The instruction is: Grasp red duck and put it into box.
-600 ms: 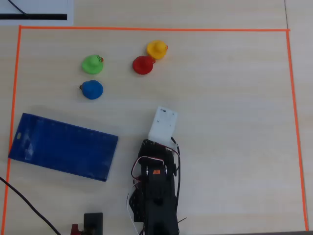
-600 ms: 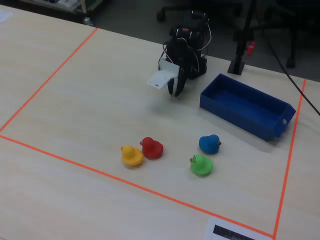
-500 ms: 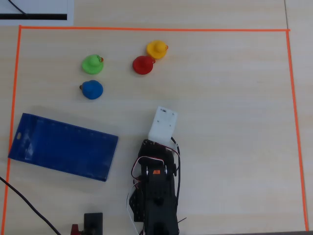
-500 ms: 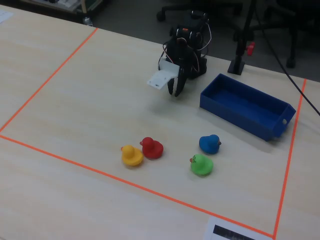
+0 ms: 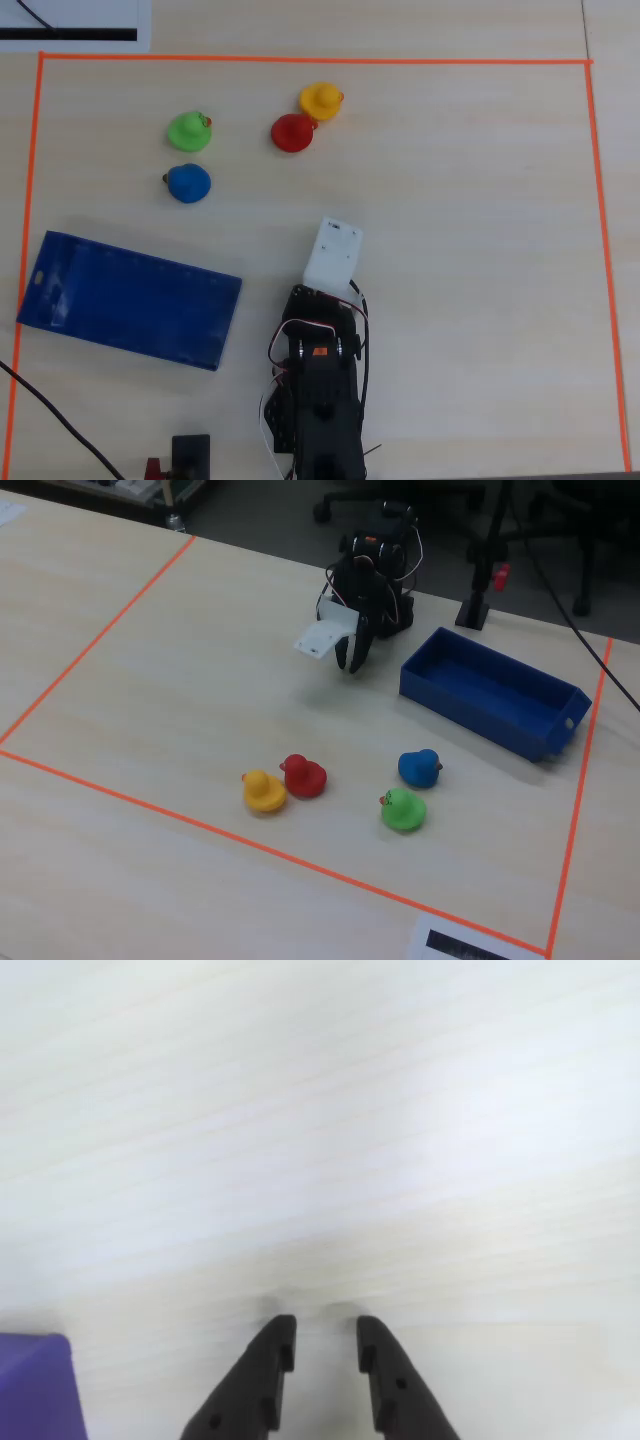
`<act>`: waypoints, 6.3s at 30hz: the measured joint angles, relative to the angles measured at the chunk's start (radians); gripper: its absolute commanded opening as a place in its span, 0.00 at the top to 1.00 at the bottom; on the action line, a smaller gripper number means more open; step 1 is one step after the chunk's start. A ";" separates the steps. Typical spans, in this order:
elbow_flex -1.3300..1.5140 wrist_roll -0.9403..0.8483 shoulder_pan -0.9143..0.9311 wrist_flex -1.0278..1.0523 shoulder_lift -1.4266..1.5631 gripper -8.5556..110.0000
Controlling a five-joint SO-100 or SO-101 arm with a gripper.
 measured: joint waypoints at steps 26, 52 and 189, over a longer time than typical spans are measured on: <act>0.000 0.000 0.000 0.000 0.000 0.88; 0.000 -0.015 -0.031 0.002 0.000 0.91; -0.571 0.078 0.046 -0.718 -1.135 0.93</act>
